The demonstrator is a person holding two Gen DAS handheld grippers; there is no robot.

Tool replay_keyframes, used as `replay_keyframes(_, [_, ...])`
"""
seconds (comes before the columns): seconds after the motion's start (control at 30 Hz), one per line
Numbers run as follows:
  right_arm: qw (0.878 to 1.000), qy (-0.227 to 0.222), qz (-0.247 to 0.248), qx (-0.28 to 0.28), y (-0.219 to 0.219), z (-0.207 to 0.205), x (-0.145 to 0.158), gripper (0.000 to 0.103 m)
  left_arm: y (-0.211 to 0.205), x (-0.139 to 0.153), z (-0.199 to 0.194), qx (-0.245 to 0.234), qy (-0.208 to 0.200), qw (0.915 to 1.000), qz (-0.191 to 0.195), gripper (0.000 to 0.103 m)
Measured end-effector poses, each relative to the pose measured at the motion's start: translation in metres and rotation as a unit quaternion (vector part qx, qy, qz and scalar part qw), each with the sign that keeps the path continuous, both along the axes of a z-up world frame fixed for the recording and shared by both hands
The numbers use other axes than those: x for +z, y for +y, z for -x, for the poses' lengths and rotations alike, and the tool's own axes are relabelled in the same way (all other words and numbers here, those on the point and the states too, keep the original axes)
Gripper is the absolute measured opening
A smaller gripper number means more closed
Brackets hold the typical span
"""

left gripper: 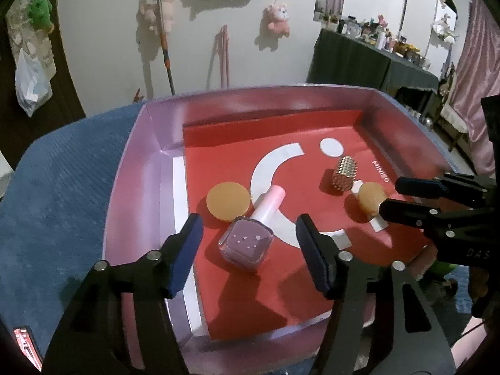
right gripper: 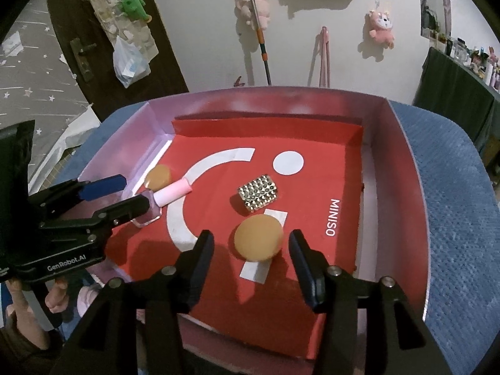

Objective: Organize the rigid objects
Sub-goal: 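Open the left tool releasing the nail polish while the right tool releases the sponge, then withdraw both tools from the box toward the earbud cases and balls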

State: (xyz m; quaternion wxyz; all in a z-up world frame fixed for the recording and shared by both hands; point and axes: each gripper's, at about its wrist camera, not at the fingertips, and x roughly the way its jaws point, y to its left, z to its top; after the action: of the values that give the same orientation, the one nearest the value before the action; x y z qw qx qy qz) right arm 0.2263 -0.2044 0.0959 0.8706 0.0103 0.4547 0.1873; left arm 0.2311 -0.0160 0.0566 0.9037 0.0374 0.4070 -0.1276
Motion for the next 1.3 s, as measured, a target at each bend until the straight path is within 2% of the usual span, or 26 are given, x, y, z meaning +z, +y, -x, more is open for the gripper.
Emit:
replay_keyframes(0.2, [1.0, -0.022, -0.012, 0.0, -0.003, 0.013, 0.014, 0.065, -0.001, 0.015, 0.017, 0.007, -0.033, 0.9993, -0.016, 0.067])
replay_keyframes(0.33, [0.999, -0.035, -0.019, 0.001, -0.005, 0.022, 0.023, 0.074, -0.002, 0.022, 0.025, 0.01, -0.042, 0.999, -0.016, 0.072])
replay_keyframes(0.47, [0.998, -0.051, -0.022, -0.001, -0.007, 0.033, 0.031, 0.077, -0.003, 0.025, 0.032, 0.013, -0.048, 0.9986, -0.017, 0.073])
replay_keyframes(0.6, [0.997, -0.064, -0.033, -0.003, -0.011, 0.042, 0.038, 0.084, -0.004, 0.027, 0.038, 0.014, -0.052, 0.9985, -0.013, 0.082])
replay_keyframes(0.73, [0.996, -0.074, -0.039, -0.004, -0.014, 0.05, 0.042, 0.093, -0.007, 0.029, 0.046, 0.014, -0.061, 0.998, -0.014, 0.083])
replay_keyframes(0.83, [0.995, -0.084, -0.045, -0.009, -0.017, 0.056, 0.045, 0.1, -0.008, 0.03, 0.052, 0.017, -0.067, 0.9975, -0.013, 0.094])
replay_keyframes(0.93, [0.994, -0.091, -0.054, -0.012, -0.019, 0.061, 0.047, 0.103, -0.008, 0.03, 0.057, 0.019, -0.072, 0.9972, -0.006, 0.095])
replay_keyframes(1.3, [0.99, -0.128, -0.061, -0.011, -0.019, 0.09, 0.057, 0.103, -0.009, 0.03, 0.073, 0.031, -0.081, 0.9963, -0.003, 0.099])
